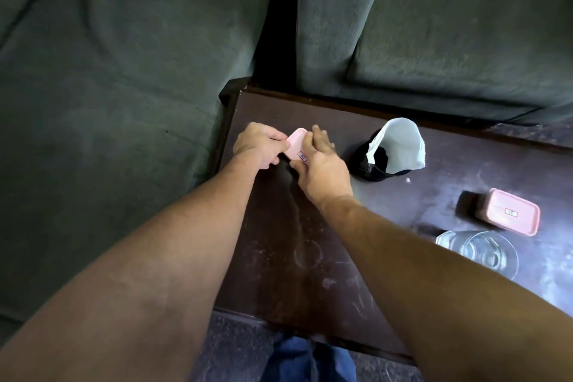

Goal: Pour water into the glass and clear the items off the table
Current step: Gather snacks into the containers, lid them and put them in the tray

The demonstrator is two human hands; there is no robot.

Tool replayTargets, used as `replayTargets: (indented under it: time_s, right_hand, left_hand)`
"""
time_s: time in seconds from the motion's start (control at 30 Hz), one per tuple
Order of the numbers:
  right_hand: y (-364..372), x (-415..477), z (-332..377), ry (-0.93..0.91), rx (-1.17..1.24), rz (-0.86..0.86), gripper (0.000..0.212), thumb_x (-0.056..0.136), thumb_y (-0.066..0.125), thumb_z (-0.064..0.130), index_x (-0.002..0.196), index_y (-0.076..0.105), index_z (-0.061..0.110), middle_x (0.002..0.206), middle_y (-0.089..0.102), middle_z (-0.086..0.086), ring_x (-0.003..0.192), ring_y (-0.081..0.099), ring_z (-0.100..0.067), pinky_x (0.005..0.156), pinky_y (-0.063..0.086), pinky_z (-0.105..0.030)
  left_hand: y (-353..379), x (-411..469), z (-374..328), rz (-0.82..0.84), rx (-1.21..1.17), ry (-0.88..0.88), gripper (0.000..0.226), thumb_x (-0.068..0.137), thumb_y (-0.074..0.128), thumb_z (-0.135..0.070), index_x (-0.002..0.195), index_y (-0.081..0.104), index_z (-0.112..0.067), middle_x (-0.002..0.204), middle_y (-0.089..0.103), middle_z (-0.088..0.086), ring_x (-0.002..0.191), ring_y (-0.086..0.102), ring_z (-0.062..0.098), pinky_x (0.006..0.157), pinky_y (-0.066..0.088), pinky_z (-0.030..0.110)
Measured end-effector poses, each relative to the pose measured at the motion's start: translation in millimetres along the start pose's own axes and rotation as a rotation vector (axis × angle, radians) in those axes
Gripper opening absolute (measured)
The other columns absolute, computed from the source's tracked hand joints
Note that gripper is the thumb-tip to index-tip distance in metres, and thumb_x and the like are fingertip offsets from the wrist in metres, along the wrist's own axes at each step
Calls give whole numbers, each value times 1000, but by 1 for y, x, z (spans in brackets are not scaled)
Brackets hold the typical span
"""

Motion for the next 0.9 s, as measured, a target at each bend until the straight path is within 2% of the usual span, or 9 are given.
replayTargets:
  time_s: [0.1, 0.2, 0.3, 0.37, 0.47, 0.53, 0.63, 0.73, 0.9]
  right_hand:
    - [4, -2, 1, -29, -22, -4, 66, 101, 54, 25, 156, 25, 3, 167, 11, -15, 155, 6, -29, 126, 5, -37]
    - [4, -1, 2, -43, -18, 9, 65, 102, 53, 25, 156, 24, 4, 167, 8, -15, 155, 3, -29, 125, 3, -38]
    - [-1, -3, -2, -37, 102, 50, 66, 100, 57, 27, 157, 26, 12, 168, 10, -7, 155, 5, -23, 125, 10, -35]
    - [-8, -16, -9, 7, 219, 26, 66, 99, 60, 30, 156, 29, 16, 167, 15, -4, 154, 11, -21, 122, 21, -34]
    - [-16, -51, -31, 167, 325, -159, 63, 98, 60, 30, 153, 34, 14, 159, 32, -9, 144, 33, -26, 114, 33, -37]
    - [-12, -74, -52, 329, 410, -220, 57, 98, 60, 31, 147, 42, 11, 144, 47, -11, 131, 47, -28, 108, 41, -39]
    - [-3, -96, -73, 487, 550, -184, 31, 97, 59, 30, 122, 63, 12, 112, 70, -11, 108, 63, -33, 91, 48, -36]
    - [-20, -114, -85, 526, 559, -224, 23, 97, 56, 25, 112, 69, 11, 106, 73, -13, 102, 63, -34, 83, 45, -34]
    - [-76, -150, -110, 469, 521, -336, 25, 98, 52, 23, 108, 72, 11, 106, 69, -15, 100, 63, -35, 86, 45, -36]
  left_hand:
    - [1, 0, -2, 32, 25, -14, 21, 86, 76, -31, 107, 75, -28, 93, 77, -1, 77, 75, 15, 77, 64, 36]
    - [2, 0, -7, 53, 62, -12, 22, 88, 74, -29, 110, 74, -27, 96, 76, 0, 80, 75, 16, 79, 63, 37]
    - [-2, -7, -17, 9, 137, 15, 9, 88, 69, -25, 94, 75, -29, 86, 78, 3, 76, 76, 19, 77, 64, 36]
    - [-2, -13, -21, -19, 198, 41, 16, 86, 65, -23, 72, 68, -29, 78, 78, 5, 74, 77, 20, 76, 64, 35]
    - [5, -26, -18, -6, 246, 64, 19, 81, 60, -20, 63, 64, -25, 77, 78, 4, 71, 76, 21, 74, 64, 37]
    - [11, -38, -14, 3, 279, 92, 20, 81, 60, -22, 61, 64, -27, 75, 77, 1, 69, 75, 19, 73, 63, 37]
    - [24, -60, -9, 20, 326, 123, 19, 80, 61, -25, 62, 65, -30, 67, 75, -2, 70, 74, 19, 75, 63, 37]
    - [37, -84, -5, 39, 298, 144, 16, 79, 64, -28, 65, 68, -34, 65, 74, -8, 62, 73, 11, 75, 61, 32]
    - [61, -140, -34, 43, 248, 233, 7, 74, 68, -35, 74, 74, -31, 64, 73, -16, 54, 67, -2, 59, 46, 22]
Point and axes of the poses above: each hand's wrist, its own x-axis towards the middle knuckle, its own y-axis out of the palm, z = x × y, the point moved 9 cm from there along x, towards the middle knuckle
